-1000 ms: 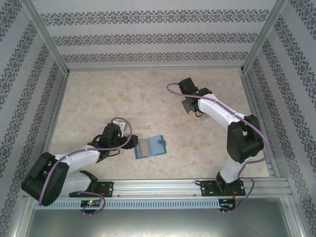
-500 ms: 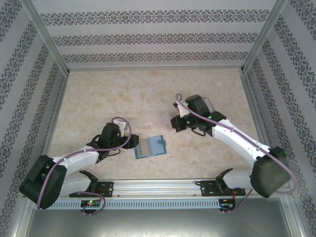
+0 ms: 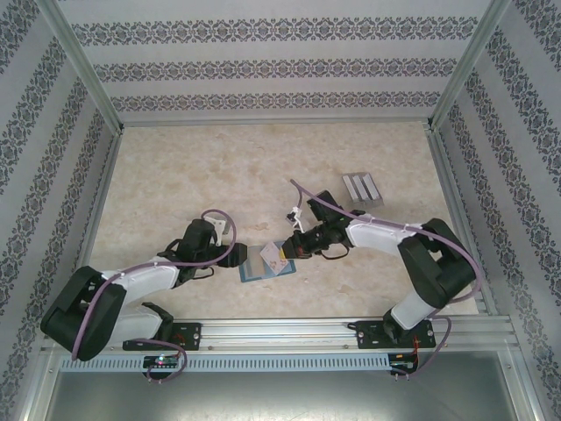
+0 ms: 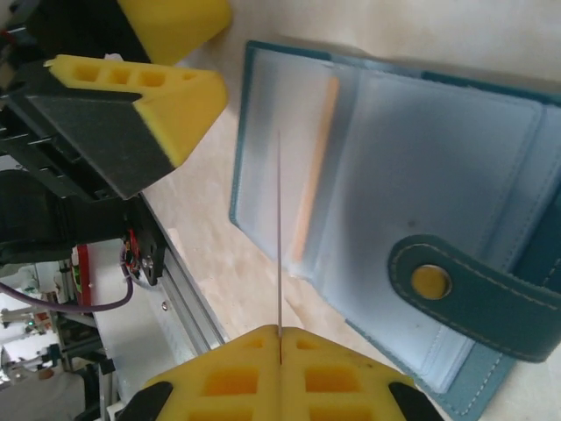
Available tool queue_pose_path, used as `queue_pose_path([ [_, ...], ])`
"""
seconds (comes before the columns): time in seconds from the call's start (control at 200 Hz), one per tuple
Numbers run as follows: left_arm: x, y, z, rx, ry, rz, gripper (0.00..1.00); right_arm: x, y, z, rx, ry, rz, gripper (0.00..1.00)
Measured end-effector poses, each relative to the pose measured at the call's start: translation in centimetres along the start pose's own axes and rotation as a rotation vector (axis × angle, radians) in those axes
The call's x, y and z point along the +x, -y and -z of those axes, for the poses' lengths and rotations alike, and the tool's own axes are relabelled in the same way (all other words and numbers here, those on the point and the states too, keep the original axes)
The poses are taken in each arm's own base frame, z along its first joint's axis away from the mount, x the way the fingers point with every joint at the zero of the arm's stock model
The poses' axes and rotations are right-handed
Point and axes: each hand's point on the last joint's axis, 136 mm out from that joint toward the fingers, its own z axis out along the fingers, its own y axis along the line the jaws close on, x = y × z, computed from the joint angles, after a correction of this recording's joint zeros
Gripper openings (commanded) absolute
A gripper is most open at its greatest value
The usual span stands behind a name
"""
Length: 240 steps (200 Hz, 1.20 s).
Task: Put the credit cards into the card holder
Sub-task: Insert the credit card into the card slot.
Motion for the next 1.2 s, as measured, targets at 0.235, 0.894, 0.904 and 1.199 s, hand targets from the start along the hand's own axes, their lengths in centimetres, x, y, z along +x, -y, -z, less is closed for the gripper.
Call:
queue_pose_path([
  [0.235, -0.5, 0.4, -1.0, 0.01, -0.037, -0.012, 0.63, 0.1, 0.9, -1.1, -0.017, -0.024, -0.055, 0.0],
  [0.894, -0.1, 0.6, -1.2, 0.022, -0.063, -0.022, 0.44, -0.3, 2.6, -1.4, -0.05, 0.02, -0.125, 0.0],
  [0.904, -0.1, 0.6, -1.2, 0.022, -0.063, -0.022, 0.44, -0.3, 2.6, -1.5, -0.051, 0.019, -0.125, 0.0],
  [1.199, 0.1, 0.5, -1.2, 0.019, -0.071, -0.023, 0.38, -0.6, 2.0, -2.6, -0.076, 0.001, -0.122, 0.0],
])
